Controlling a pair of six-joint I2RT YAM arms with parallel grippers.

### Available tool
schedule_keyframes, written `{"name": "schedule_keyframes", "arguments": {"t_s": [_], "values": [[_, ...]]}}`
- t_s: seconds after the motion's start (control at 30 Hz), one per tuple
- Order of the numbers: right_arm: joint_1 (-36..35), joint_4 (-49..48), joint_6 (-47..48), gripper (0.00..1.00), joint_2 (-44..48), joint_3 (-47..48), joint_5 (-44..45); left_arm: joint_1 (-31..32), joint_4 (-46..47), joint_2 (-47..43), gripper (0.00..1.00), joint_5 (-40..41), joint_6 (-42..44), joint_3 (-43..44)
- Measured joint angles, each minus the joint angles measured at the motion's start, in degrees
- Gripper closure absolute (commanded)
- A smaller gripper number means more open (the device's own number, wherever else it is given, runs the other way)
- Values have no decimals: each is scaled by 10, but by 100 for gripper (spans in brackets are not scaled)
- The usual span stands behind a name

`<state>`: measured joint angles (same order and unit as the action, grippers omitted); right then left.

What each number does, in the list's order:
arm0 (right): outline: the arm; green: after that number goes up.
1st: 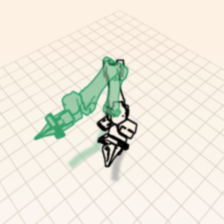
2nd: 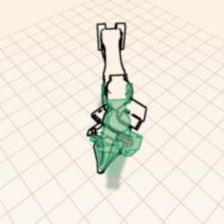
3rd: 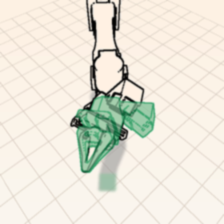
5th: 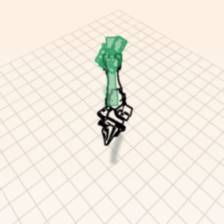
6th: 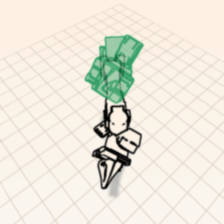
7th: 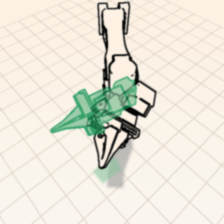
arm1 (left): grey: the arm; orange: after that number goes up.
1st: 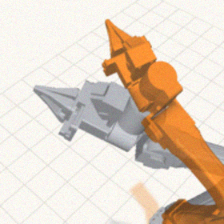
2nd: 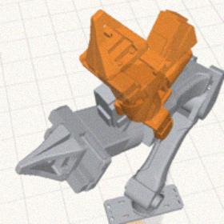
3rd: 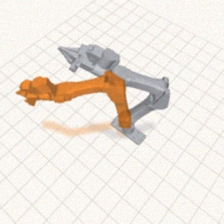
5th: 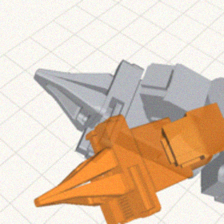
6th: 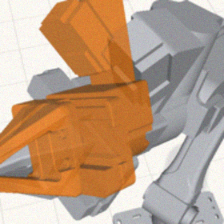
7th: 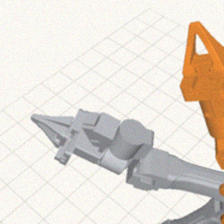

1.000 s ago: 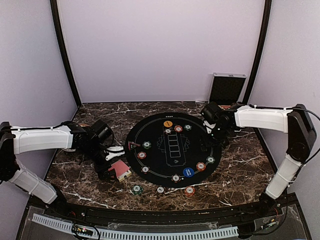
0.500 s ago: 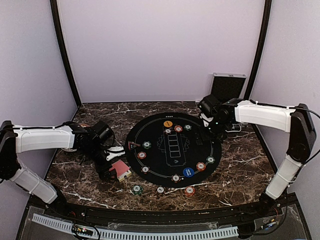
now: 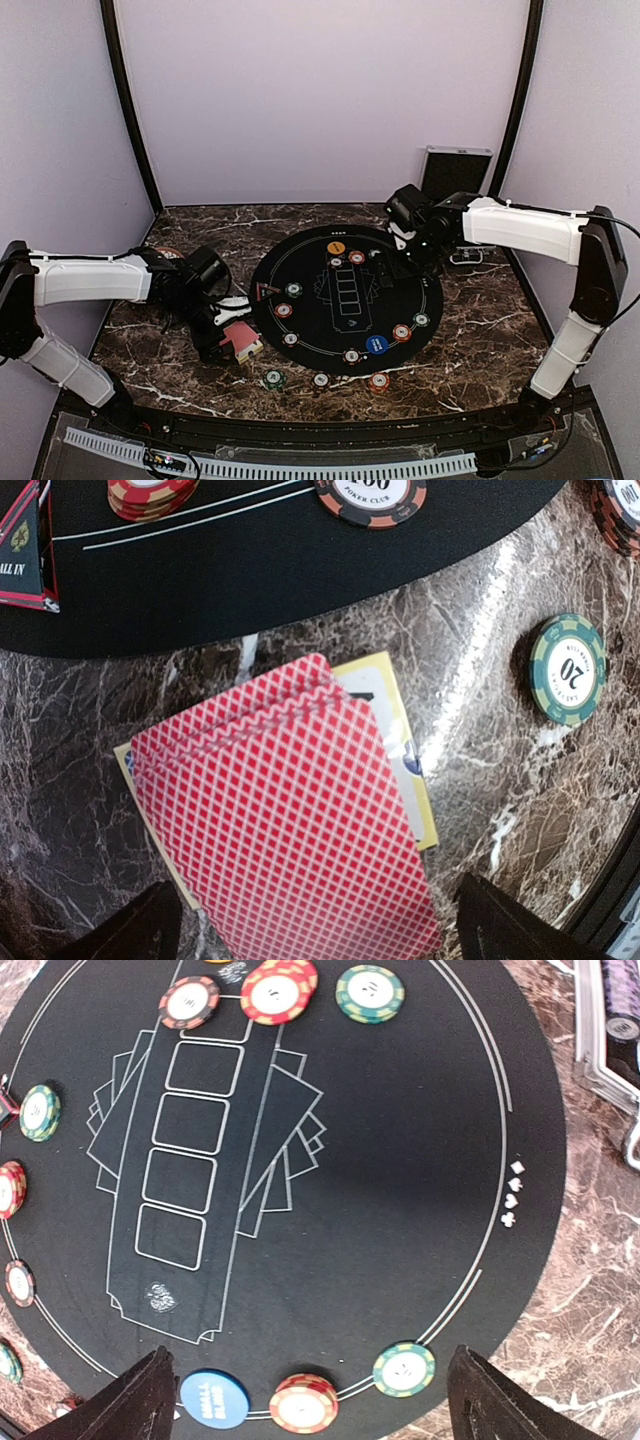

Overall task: Distribute texas hold em gaming equipment
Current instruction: Adjust the poker case at the center of the board.

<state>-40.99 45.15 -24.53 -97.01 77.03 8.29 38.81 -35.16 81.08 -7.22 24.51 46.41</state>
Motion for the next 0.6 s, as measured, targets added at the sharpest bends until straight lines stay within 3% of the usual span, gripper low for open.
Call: {"name": "schedule_keyframes", "arguments": {"t_s": [0.6], "values": [[-13, -1, -8, 1, -14, 3, -3, 32, 62, 14, 1, 54, -12, -20]]}}
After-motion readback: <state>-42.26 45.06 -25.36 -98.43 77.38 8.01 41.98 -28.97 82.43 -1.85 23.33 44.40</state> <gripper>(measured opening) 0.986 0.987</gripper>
